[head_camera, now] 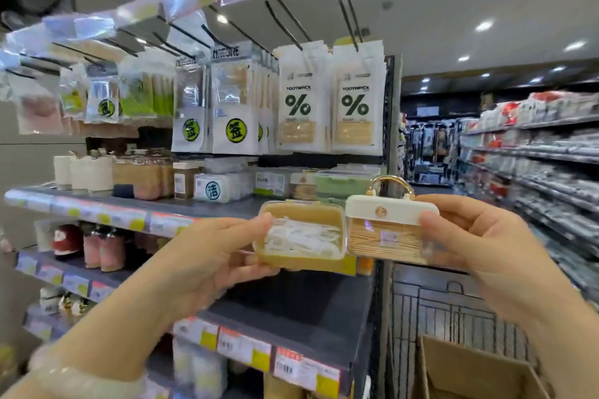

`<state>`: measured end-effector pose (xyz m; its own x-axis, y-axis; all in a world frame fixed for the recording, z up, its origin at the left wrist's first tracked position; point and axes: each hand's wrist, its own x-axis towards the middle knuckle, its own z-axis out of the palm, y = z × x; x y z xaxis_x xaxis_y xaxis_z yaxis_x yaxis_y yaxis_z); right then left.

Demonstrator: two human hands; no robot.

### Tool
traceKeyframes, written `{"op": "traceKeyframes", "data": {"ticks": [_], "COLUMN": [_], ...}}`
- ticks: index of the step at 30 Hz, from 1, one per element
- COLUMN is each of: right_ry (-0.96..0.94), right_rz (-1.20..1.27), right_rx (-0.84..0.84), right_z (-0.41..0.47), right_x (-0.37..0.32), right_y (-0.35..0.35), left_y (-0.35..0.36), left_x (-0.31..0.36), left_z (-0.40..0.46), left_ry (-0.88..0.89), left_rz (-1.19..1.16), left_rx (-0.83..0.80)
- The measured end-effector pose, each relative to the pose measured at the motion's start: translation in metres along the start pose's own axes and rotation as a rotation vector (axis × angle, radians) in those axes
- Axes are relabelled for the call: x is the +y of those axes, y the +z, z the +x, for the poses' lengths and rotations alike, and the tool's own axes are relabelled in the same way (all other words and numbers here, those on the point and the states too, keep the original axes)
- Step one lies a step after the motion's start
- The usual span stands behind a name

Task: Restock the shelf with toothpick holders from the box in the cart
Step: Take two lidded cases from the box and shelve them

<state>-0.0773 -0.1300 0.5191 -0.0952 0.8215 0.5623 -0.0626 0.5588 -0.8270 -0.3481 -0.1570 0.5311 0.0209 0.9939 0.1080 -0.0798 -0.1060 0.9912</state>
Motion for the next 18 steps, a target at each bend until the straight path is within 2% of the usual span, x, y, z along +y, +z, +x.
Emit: {"op": "traceKeyframes", "data": {"ticks": [8,18], "right_ry": [-0.026,0.031], "right_rz": [-0.134,-0.229], "right_rx": [0.232,0.344], "right_z": [0.023,0.037], "right_x": [-0.006,0.012], "right_y": [0.005,0.002], "left_y": [0.001,0.014], "left_x": [0.033,0.023], "left_z": [0.079,0.123], "left_ry": [0.079,0.244], "left_rz": [0.177,0.578], "left_rx": [-0.116,-0.05]}}
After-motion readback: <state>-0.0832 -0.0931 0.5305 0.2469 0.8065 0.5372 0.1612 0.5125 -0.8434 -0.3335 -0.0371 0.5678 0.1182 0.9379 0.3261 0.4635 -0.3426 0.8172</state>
